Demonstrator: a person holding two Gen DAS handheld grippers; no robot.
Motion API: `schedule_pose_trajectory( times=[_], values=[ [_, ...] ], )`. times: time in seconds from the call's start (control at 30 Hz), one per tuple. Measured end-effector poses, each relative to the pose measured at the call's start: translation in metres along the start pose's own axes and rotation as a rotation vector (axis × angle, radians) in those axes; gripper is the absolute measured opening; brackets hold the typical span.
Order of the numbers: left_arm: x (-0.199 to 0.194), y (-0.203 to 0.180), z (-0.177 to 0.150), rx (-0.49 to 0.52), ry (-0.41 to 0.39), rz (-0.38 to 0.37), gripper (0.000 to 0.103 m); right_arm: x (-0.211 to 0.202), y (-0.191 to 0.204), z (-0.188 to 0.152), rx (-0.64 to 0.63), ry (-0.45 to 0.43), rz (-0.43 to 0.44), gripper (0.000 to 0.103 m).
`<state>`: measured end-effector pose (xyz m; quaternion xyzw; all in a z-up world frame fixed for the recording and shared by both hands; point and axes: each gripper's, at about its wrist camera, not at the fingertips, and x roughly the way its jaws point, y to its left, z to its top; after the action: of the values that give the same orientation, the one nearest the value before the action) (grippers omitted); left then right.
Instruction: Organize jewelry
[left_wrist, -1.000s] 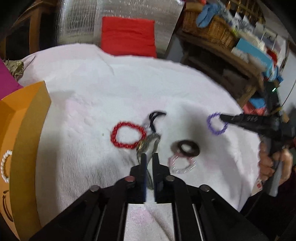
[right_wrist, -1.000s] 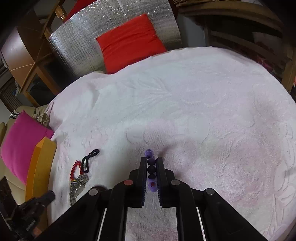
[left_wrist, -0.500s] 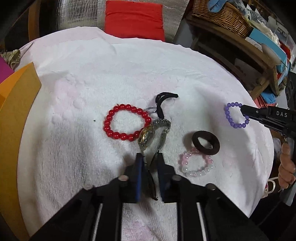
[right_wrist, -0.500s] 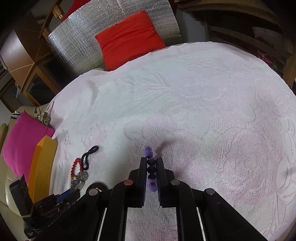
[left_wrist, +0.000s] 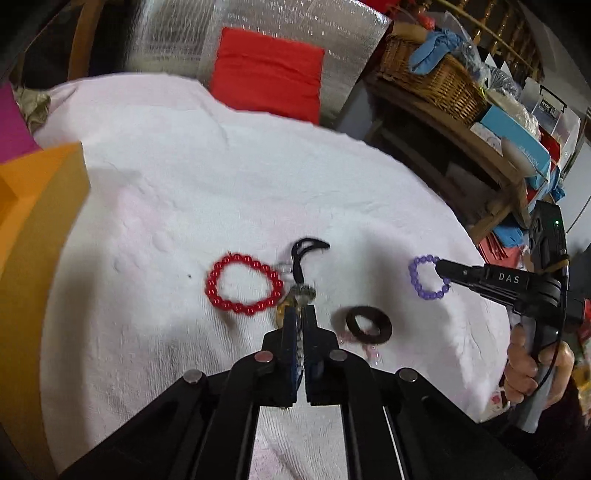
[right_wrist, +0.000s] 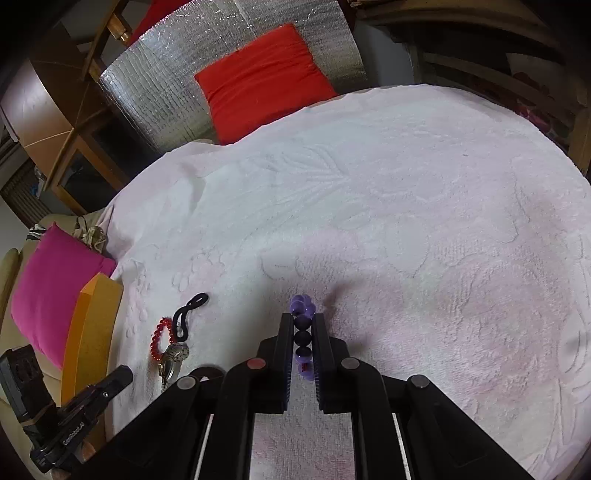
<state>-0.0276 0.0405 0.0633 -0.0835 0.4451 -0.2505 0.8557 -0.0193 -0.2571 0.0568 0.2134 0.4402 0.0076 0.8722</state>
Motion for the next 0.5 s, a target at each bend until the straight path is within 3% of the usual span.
schedule_pose_trajectory(
  times=[0.13, 0.27, 0.5],
  values=[
    [0.004, -0.004, -0.003, 0.029, 0.037, 0.038, 0.005, 0.001, 0.001, 0.000, 0.001, 0.003, 0.002, 0.011],
    [0.021, -0.010, -0.003, 0.021, 0.077, 0.036, 0.024, 0.000, -0.002, -0.001, 0.007, 0.004, 0.001, 0.011],
    [0.048, -0.014, -0.003, -0.007, 0.119, 0.069, 0.025, 0.000, -0.012, -0.001, 0.031, 0.019, 0.018, 0.011]
  ],
)
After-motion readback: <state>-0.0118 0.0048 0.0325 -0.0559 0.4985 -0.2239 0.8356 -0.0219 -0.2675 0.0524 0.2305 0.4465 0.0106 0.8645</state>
